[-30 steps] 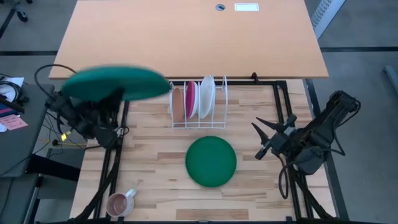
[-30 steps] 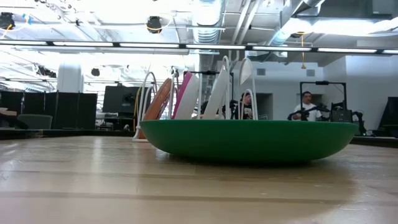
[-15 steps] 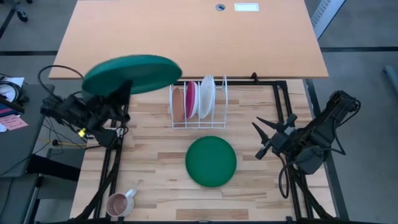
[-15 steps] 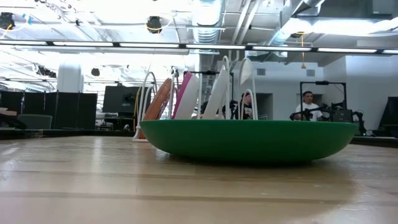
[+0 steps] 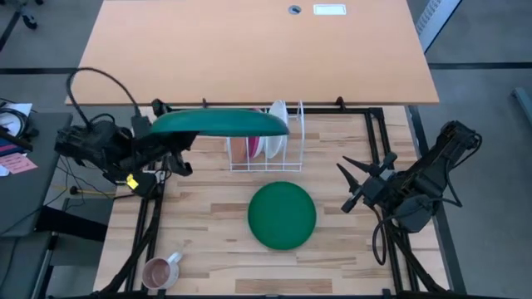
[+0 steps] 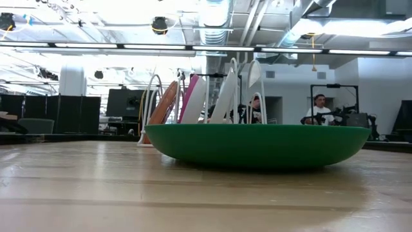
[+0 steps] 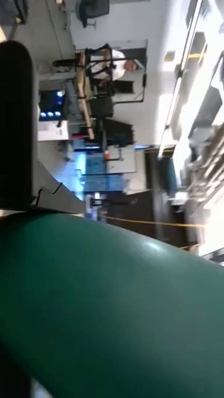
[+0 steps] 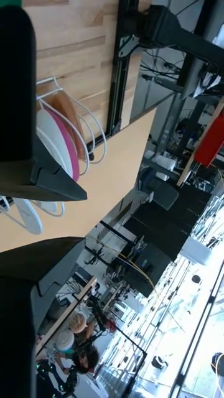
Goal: Sort dishes
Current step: Put the dark green plate in the dish rack
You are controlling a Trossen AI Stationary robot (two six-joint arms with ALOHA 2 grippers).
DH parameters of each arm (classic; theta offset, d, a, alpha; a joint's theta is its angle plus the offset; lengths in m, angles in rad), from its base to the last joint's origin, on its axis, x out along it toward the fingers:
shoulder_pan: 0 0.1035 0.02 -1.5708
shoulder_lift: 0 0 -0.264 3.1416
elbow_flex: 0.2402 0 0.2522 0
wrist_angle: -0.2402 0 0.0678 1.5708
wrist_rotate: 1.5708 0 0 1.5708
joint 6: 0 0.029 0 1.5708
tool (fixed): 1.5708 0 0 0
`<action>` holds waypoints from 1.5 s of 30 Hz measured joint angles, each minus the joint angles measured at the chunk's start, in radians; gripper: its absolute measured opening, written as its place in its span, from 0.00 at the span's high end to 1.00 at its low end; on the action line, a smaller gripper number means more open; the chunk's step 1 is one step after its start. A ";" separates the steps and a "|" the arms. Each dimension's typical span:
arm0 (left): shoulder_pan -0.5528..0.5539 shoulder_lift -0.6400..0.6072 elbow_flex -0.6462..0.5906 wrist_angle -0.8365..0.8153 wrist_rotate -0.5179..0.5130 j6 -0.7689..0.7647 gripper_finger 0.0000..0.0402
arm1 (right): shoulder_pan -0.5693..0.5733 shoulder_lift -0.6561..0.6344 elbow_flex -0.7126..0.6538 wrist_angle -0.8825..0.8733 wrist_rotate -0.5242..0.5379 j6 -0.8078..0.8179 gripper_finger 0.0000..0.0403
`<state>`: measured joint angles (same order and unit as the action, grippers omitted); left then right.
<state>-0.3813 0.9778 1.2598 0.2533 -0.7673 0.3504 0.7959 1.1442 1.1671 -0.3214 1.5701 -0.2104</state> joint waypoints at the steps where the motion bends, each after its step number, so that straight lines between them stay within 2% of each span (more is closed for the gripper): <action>1: 0.000 0.021 0.046 -0.061 0.001 -0.005 0.94 | 0.000 0.000 0.000 0.000 0.000 0.000 0.73; 4: 0.000 0.084 0.164 -0.223 0.034 0.042 0.94 | 0.000 0.000 0.000 0.000 0.000 -0.003 0.73; 7: 0.000 0.137 0.236 -0.338 0.077 0.213 0.94 | 0.003 0.000 0.000 -0.001 0.000 -0.007 0.73; 11: -0.020 0.190 0.261 -0.364 0.091 0.438 0.94 | 0.005 0.000 0.000 -0.017 0.000 -0.007 0.73; 14: -0.085 0.216 0.255 -0.376 0.162 0.590 0.94 | 0.015 0.000 0.000 -0.020 0.000 -0.008 0.73; 18: -0.186 0.271 0.236 -0.438 0.213 0.895 0.94 | 0.023 0.000 0.000 -0.024 0.000 -0.008 0.73; 22: -0.271 0.327 0.226 -0.574 0.189 1.306 0.94 | 0.033 0.001 0.000 -0.030 0.000 -0.008 0.73; 24: -0.306 0.354 0.226 -0.610 0.194 1.419 0.94 | 0.035 0.001 0.000 -0.031 0.000 -0.008 0.73; 32: -0.382 0.413 0.231 -0.575 0.244 1.509 0.94 | 0.035 0.001 0.000 -0.031 0.000 -0.007 0.73; 45: -0.372 0.413 0.232 -0.575 0.263 1.466 0.94 | 0.035 0.000 0.000 -0.034 0.000 -0.007 0.73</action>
<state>-0.7536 1.3907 1.4914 -0.3222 -0.5048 1.8160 0.8310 1.1446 1.1671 -0.3553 1.5703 -0.2176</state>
